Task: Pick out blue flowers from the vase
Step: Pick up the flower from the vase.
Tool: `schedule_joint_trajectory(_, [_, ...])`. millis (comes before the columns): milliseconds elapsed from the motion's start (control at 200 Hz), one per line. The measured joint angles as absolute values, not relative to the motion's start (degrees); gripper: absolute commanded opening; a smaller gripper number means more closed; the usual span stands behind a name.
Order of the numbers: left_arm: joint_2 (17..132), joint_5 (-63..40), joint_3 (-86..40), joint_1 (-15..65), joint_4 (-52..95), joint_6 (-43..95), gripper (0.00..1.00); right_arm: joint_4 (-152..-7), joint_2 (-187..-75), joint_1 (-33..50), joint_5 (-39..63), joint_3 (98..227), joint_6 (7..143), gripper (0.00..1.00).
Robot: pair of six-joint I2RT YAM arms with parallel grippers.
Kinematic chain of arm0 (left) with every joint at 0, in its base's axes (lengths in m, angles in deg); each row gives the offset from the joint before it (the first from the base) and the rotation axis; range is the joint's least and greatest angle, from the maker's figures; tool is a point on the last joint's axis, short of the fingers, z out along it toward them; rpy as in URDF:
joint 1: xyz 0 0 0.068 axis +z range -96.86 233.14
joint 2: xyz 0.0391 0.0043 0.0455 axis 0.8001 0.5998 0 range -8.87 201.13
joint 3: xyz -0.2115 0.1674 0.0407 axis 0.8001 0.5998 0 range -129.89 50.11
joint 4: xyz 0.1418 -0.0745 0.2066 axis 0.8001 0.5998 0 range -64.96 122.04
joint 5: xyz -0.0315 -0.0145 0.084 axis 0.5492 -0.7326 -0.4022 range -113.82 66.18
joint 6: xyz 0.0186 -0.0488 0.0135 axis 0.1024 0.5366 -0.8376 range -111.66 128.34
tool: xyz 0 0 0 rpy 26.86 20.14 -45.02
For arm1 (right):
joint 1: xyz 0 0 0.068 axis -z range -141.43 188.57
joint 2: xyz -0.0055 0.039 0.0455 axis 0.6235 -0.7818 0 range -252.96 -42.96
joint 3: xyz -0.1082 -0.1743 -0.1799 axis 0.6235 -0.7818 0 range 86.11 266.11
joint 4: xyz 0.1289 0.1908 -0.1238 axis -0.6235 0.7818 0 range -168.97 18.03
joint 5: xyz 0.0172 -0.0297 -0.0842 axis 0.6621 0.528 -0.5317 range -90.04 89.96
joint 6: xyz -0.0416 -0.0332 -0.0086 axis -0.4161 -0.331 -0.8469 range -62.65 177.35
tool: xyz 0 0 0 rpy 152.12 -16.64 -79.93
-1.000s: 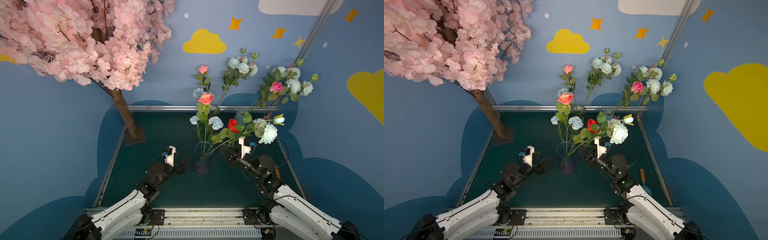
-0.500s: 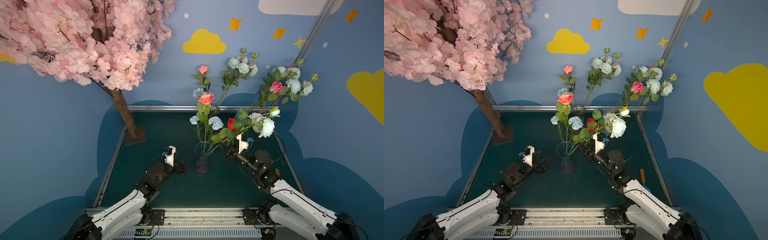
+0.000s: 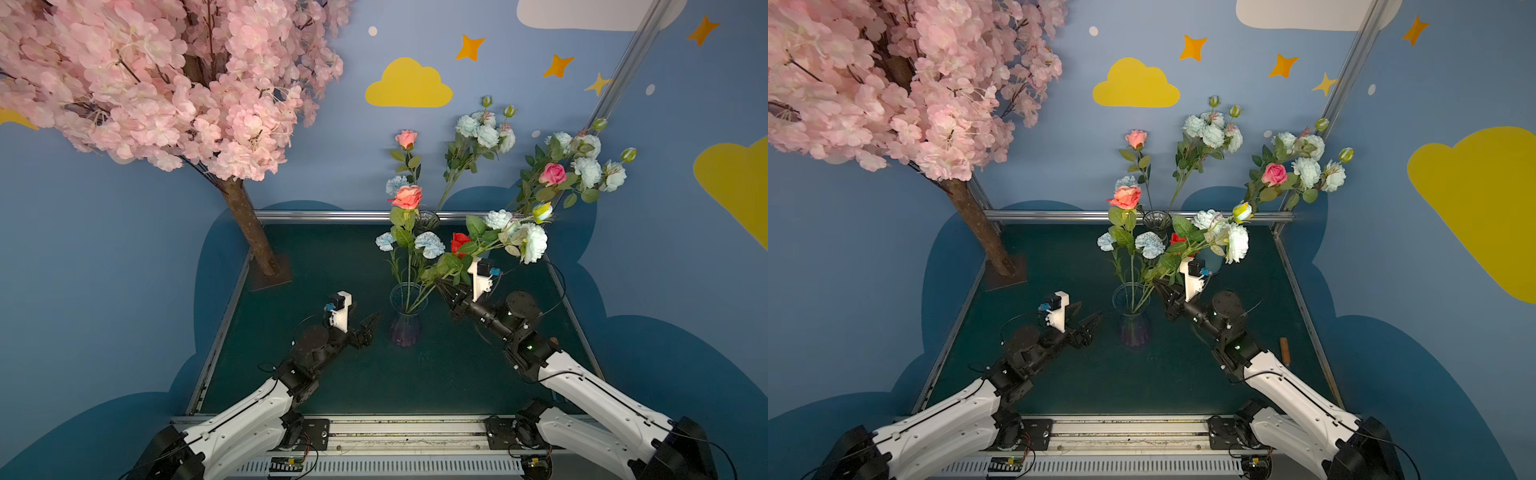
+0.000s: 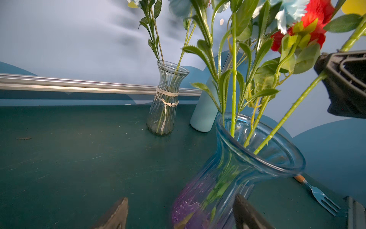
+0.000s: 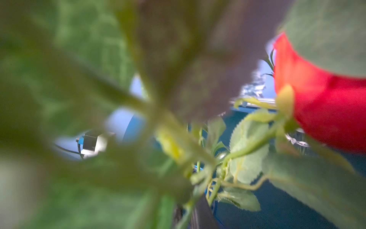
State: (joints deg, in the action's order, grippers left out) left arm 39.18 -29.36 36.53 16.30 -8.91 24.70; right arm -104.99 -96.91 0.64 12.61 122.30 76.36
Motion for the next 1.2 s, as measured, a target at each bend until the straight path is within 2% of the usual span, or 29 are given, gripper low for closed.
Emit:
schedule_joint_trajectory(786, [41.41, -29.31, 36.5, 16.39, -9.15, 25.29, 0.83, -76.16, -90.6, -0.32, 12.78, 147.61, 69.1, 0.0])
schedule_joint_trajectory(1201, [42.83, -28.88, 36.29, 16.39, -9.37, 25.53, 0.83, -55.44, -85.24, -0.32, 6.84, 161.03, 68.75, 0.0])
